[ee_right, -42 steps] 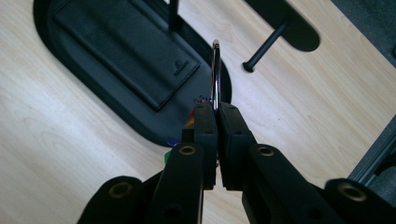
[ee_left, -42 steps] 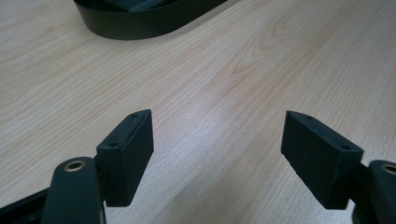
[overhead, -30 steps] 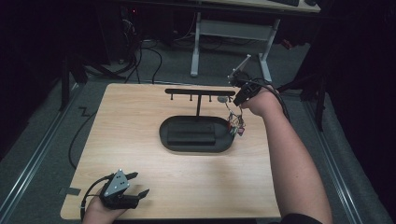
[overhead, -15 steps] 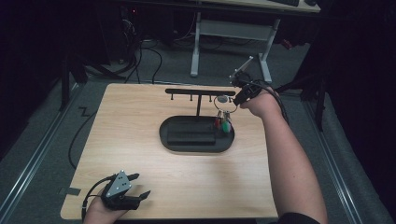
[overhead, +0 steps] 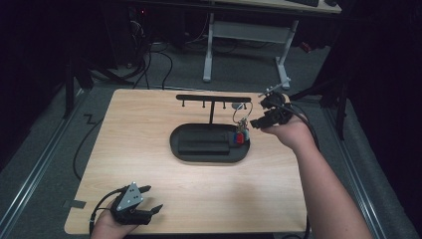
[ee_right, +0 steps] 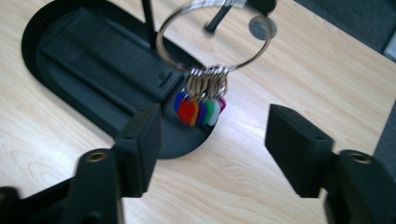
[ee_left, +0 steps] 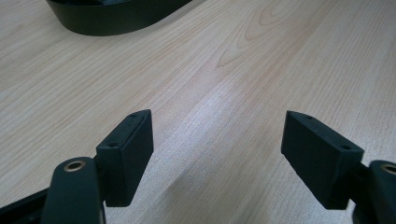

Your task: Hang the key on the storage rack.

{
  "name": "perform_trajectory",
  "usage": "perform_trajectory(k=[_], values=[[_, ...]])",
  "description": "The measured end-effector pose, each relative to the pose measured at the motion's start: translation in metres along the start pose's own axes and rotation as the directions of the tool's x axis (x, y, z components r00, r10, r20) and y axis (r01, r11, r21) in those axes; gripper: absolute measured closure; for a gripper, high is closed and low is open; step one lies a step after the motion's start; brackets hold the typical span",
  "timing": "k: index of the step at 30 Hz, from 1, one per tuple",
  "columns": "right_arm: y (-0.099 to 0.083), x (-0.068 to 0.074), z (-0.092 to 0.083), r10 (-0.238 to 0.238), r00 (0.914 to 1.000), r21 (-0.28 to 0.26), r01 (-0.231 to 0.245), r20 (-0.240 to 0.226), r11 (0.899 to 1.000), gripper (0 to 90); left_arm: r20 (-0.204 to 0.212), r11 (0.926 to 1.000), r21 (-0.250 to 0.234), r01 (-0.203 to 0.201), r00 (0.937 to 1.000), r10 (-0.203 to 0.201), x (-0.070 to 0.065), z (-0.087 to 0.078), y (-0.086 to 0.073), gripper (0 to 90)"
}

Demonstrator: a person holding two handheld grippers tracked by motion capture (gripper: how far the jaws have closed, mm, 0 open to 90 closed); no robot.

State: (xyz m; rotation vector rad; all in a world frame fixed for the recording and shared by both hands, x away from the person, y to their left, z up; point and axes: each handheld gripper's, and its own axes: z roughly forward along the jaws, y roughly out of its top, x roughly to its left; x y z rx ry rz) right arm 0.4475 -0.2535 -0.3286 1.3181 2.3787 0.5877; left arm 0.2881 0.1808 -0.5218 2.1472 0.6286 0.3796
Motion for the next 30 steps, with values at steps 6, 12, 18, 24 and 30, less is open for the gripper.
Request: perform_trajectory(k=[6,12,18,24,30], values=[[-0.046,0.002,0.004,0.084,0.9965,-0.084,-0.084,-0.005,0.993,32.0,-0.001,1.0,0.003,0.001,1.0,-0.001,-0.001,0.001,0.0,25.8],[-0.092,0.008,0.012,0.114,0.9935,-0.172,-0.113,-0.007,0.979,26.3,-0.003,0.9999,0.013,0.002,1.0,-0.002,-0.001,0.002,-0.001,25.7],[-0.138,0.027,0.026,0.095,0.9954,-0.248,-0.089,0.012,0.965,21.4,-0.014,0.9998,0.018,0.008,0.9999,-0.008,0.0,0.002,-0.003,25.5],[-0.173,0.044,0.041,0.111,0.9939,-0.286,-0.108,-0.006,0.952,18.3,-0.018,0.9996,0.024,0.013,0.9998,-0.013,0.0,0.001,-0.004,25.5],[-0.225,0.071,0.057,0.137,0.9906,-0.39,-0.127,-0.004,0.912,18.5,-0.011,0.9996,0.029,0.008,0.9999,-0.007,-0.004,0.002,-0.003,25.6]])
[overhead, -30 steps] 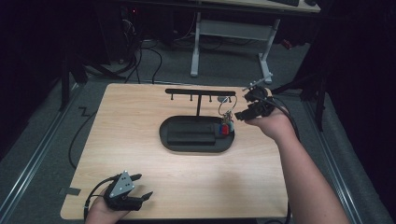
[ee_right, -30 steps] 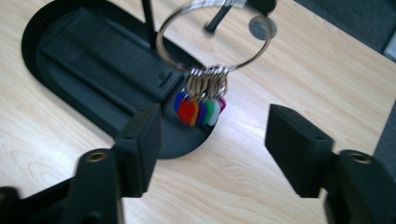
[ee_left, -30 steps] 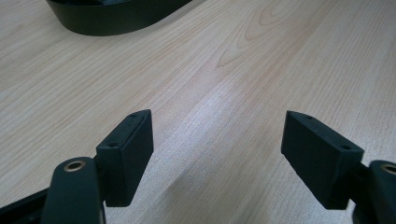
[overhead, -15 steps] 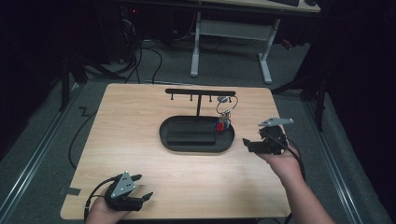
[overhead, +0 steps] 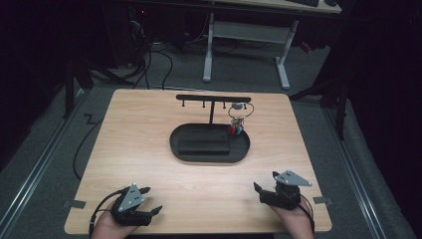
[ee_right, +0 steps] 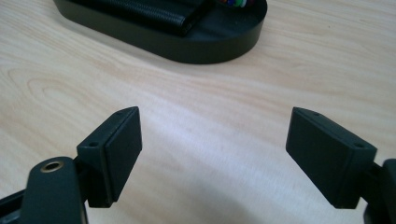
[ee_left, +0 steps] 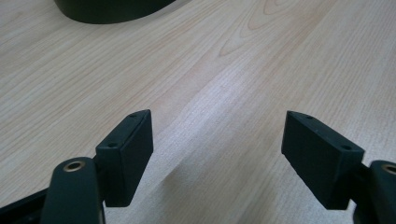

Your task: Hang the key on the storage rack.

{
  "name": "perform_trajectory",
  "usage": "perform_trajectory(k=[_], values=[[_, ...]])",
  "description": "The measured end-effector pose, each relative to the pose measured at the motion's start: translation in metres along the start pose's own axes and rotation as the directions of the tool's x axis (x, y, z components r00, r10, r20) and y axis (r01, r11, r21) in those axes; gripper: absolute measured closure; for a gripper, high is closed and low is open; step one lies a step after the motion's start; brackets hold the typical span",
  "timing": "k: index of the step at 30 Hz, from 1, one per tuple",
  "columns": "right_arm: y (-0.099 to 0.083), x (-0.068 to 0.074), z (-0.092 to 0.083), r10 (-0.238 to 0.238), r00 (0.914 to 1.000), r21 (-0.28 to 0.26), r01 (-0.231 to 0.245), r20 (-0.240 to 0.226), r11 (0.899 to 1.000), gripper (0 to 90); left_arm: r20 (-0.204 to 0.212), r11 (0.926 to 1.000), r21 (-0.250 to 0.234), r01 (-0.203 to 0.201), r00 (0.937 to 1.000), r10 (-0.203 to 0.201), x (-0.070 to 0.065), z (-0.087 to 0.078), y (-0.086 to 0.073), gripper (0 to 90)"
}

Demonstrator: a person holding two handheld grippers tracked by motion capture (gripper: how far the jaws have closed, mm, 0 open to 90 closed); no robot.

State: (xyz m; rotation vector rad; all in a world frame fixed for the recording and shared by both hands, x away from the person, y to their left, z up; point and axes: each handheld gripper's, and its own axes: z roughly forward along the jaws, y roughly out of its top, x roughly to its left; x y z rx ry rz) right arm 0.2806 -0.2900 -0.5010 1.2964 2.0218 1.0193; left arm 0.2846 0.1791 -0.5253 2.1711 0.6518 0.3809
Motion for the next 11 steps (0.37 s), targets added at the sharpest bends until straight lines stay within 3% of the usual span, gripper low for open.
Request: perform_trajectory(k=[2,3,4,7,11], values=[[-0.016,0.001,-0.006,0.015,0.9998,-0.035,-0.015,0.008,0.999,22.1,0.001,1.0,0.001,-0.004,1.0,0.004,-0.001,0.0,0.001,25.6],[-0.018,-0.001,-0.009,0.033,0.9993,0.003,-0.033,-0.018,0.999,20.6,0.003,1.0,0.0,-0.005,1.0,0.005,-0.001,0.0,0.001,25.6],[-0.019,-0.003,-0.012,0.035,0.9989,0.009,-0.035,-0.032,0.999,20.0,0.006,1.0,0.0,-0.007,1.0,0.007,-0.002,0.001,0.001,25.6],[-0.026,-0.01,-0.014,0.052,0.9986,0.009,-0.052,-0.006,0.999,20.5,0.006,0.9999,0.009,-0.007,1.0,0.007,-0.002,0.002,0.001,25.7],[-0.025,-0.012,-0.015,0.05,0.9987,-0.016,-0.05,-0.006,0.999,20.5,0.001,0.9999,0.012,-0.003,1.0,0.003,-0.002,0.003,0.001,25.7]])
